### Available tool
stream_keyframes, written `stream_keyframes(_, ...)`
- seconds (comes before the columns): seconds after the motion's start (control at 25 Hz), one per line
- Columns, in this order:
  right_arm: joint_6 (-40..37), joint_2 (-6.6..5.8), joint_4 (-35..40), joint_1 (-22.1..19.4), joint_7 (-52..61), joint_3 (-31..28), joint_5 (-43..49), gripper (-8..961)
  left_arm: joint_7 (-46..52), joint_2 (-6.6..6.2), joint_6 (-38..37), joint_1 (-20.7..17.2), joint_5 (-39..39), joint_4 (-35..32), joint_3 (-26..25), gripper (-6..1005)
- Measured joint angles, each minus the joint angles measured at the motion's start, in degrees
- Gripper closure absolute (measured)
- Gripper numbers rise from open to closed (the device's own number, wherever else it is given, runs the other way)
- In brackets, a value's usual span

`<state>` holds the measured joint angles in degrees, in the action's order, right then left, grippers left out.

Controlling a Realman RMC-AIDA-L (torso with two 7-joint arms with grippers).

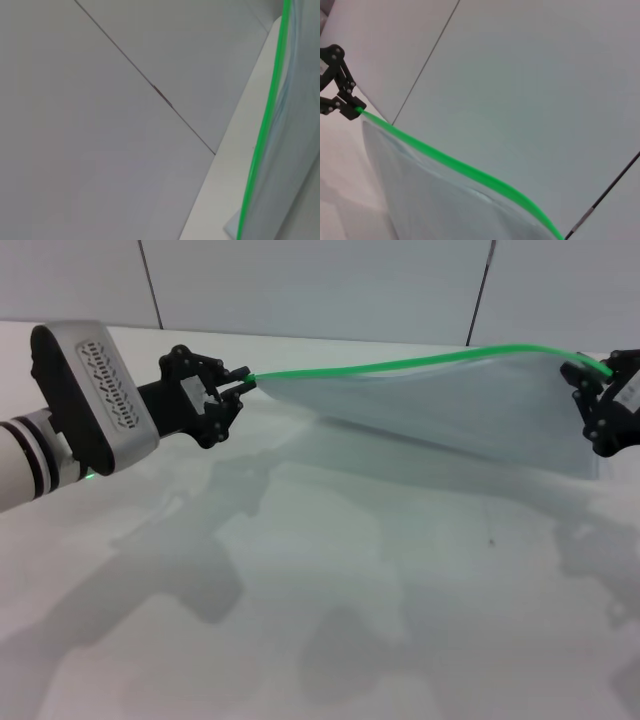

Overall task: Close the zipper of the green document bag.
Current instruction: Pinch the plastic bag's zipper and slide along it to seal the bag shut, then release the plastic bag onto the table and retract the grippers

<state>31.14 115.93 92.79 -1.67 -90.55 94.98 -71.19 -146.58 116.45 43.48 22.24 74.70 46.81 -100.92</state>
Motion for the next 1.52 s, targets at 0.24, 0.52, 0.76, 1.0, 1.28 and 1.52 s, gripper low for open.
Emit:
stream_keyframes(0.24, -1.2, 0.07, 0.2, 0.0, -0.1, 0.2, 0.0, 790, -0.5, 0.00, 0.0, 1.1, -2.1, -1.9, -0.1, 920)
stream_keyframes(0.52, -13.1, 0.46, 0.4, -1.2, 3.6, 1.5, -0.3, 786, -7.0, 0.00, 2.7, 1.3, -13.5, -4.7, -0.1, 876)
stream_keyframes(0.76, -35.5, 0.36, 2.2, -3.8, 3.8, 10.1, -1.4, 628, -10.5, 0.01, 12.6, 1.1, -30.0, -8.7, -1.4, 740)
stream_keyframes(1.0, -60.5, 0.02, -4.6, -0.5, 6.9, 21.5, 0.9, 357, -11.7, 0.16, 21.8, 3.1, -42.6, -18.8, -2.0, 604)
stream_keyframes(1.28, -82.4, -0.12, -23.9, 9.3, 26.1, 30.0, 1.1, 245, -11.7, 0.81, 26.6, 7.2, -48.8, -30.1, -1.6, 307)
stream_keyframes(1.52, -95.1, -0.17, -40.2, 17.1, 43.7, 37.0, 1.0, 194, -11.4, 1.15, 28.0, 12.2, -52.1, -39.7, -1.7, 294)
